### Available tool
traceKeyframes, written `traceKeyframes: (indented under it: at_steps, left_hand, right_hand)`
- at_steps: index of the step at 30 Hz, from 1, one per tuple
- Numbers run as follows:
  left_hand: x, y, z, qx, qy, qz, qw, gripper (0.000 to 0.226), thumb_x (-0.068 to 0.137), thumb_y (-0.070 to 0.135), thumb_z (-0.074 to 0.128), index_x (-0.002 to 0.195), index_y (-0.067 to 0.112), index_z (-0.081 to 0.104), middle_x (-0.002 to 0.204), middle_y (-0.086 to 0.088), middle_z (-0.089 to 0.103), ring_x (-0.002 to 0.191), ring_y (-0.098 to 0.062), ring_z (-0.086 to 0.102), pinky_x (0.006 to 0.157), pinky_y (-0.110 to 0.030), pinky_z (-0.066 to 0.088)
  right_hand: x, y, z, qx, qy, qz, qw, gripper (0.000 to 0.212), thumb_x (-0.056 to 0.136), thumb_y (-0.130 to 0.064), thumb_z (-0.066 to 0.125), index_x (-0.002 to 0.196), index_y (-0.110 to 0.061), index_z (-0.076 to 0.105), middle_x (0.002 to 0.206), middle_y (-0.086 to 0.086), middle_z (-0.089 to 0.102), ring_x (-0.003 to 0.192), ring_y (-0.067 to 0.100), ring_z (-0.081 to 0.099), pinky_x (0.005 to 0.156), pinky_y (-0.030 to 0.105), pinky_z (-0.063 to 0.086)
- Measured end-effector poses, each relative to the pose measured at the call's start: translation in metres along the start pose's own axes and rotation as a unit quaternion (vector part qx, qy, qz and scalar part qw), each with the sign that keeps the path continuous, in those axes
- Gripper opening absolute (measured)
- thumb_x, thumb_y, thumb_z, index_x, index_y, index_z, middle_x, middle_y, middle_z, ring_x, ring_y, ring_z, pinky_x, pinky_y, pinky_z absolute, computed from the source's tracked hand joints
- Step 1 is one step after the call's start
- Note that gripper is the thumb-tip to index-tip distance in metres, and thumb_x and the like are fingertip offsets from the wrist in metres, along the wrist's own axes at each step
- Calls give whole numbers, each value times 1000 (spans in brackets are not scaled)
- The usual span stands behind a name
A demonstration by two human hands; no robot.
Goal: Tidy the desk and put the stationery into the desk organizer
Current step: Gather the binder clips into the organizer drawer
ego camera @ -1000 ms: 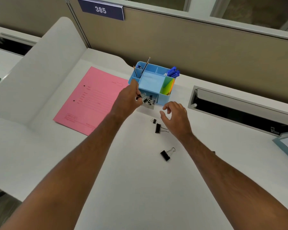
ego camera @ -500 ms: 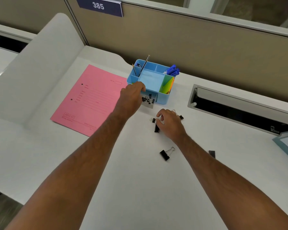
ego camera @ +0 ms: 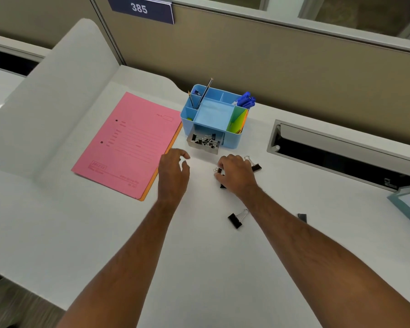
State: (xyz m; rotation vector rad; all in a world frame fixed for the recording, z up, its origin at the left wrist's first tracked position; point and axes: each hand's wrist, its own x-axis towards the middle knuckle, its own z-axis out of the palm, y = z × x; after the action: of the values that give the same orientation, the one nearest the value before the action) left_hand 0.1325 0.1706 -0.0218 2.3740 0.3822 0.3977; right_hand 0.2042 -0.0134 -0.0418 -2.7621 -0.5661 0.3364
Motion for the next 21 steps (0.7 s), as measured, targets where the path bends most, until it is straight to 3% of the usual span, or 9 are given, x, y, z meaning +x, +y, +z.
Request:
traceKeyframes:
  at_steps: [7, 12, 16, 21]
  left_hand:
    - [-31, -11, 11, 10, -54, -66, 996, 20, 96, 8, 66, 106, 24, 60, 117, 4, 64, 107, -13, 55, 94, -23, 42]
    - [-34, -13, 15, 13, -68, -73, 995, 17, 96, 10, 67, 106, 23, 61, 119, 2, 65, 109, -14, 56, 94, -22, 39]
    - [-34, -13, 18, 7, -75, -83, 994, 15, 97, 11, 66, 105, 22, 61, 119, 1, 65, 109, -13, 55, 95, -24, 41]
    - [-32, -10, 20, 4, -85, -82, 993, 15, 97, 11, 65, 105, 23, 61, 116, 3, 65, 108, -13, 54, 97, -29, 46]
  right_hand:
    - [-1, 0, 2, -11, -3, 0, 1000, 22, 97, -38, 60, 111, -22, 67, 111, 0, 66, 108, 22, 57, 91, 43, 43]
    - [-5, 2, -9, 67, 27, -3, 997, 22, 96, -39, 64, 109, -21, 68, 109, -3, 69, 102, 18, 59, 91, 41, 44]
    - [-10, 0, -24, 135, 85, -18, 987, 17, 93, -31, 68, 106, -20, 68, 106, -4, 68, 93, 13, 56, 82, 34, 49]
    - [-1, -7, -41, 158, 157, -29, 975, 23, 94, -33, 68, 113, -20, 67, 112, -5, 62, 99, 11, 56, 74, 23, 48]
